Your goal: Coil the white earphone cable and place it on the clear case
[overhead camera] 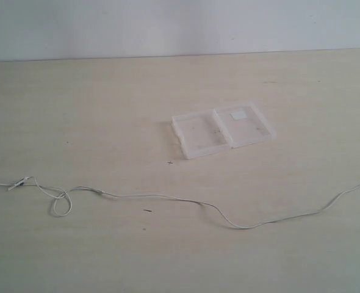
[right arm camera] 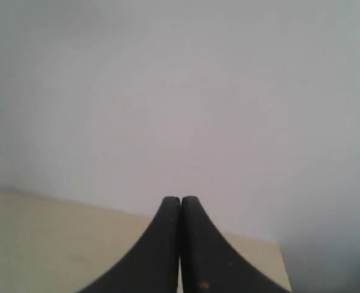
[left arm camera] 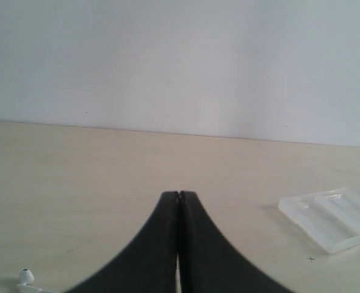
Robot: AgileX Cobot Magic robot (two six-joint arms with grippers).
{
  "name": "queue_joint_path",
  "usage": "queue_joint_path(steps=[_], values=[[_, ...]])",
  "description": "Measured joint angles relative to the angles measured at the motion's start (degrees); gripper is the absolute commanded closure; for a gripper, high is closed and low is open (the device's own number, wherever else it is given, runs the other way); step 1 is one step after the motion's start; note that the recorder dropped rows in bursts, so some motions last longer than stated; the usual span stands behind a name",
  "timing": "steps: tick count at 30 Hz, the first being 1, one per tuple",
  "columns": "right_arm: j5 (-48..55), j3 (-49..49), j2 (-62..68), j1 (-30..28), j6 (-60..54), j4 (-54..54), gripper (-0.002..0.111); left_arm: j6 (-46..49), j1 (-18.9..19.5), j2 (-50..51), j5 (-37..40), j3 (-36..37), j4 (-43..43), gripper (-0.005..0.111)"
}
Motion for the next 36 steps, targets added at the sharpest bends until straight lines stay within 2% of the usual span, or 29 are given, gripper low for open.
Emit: queue_joint_path(steps=[2, 3, 4, 6, 7, 9, 11, 12, 15, 18, 24, 27, 31, 36], values=[[11.3, -6.5, 6.9, 0.0, -10.7, 1.6, 0.108, 0.0, 0.0, 0.0, 0.0, 0.0, 0.0, 0.107], [16.1, -8.7, 9.4, 0.0, -12.9, 1.8, 0.108, 0.0, 0.0, 0.0, 0.0, 0.0, 0.0, 0.107], [25.0, -12.2, 14.5, 0.0, -15.5, 1.6, 0.108, 0.0, 0.0, 0.0, 0.0, 0.0, 0.0, 0.107], [31.9, -15.2, 20.9, 0.0, -16.6, 2.0, 0.108, 0.0, 0.0, 0.0, 0.1, 0.0, 0.0, 0.107], [33.3, -15.0, 23.7, -0.1, -17.4, 6.0, 0.107, 0.0, 0.0, 0.0, 0.1, 0.0, 0.0, 0.107], [34.1, -13.6, 26.4, 0.4, -25.5, 16.0, 0.105, 0.0, 0.0, 0.0, 0.1, 0.0, 0.0, 0.107], [34.1, -11.4, 27.9, 3.5, -32.4, 17.3, 0.105, 0.0, 0.0, 0.0, 0.1, 0.0, 0.0, 0.107], [34.1, -10.4, 28.2, 5.0, -34.1, 14.7, 0.105, 0.0, 0.0, 0.0, 0.1, 0.0, 0.0, 0.107], [34.4, -5.5, 29.4, 9.9, -33.4, -1.7, 0.105, 0.0, 0.0, 0.0, 0.1, 0.0, 0.0, 0.107], [34.5, -1.3, 29.6, 11.3, -32.6, -7.8, 0.106, 0.0, 0.0, 0.0, 0.1, 0.0, 0.0, 0.107], [34.6, 6.2, 29.5, 11.7, -35.5, 0.6, 0.105, 0.0, 0.0, 0.0, 0.1, 0.0, 0.0, 0.107], [34.6, 11.2, 29.6, 11.8, -42.7, 5.8, 0.103, 0.0, 0.0, 0.0, 0.1, 0.0, 0.0, 0.107], [34.6, 16.4, 29.6, 13.6, -47.4, 9.1, 0.096, 0.0, 0.0, 0.0, 0.1, 0.0, 0.0, 0.107], [30.2, 18.5, 29.6, 19.6, -48.2, 9.6, 0.082, 0.0, 0.0, 0.0, 0.1, 0.0, 0.0, 0.107]])
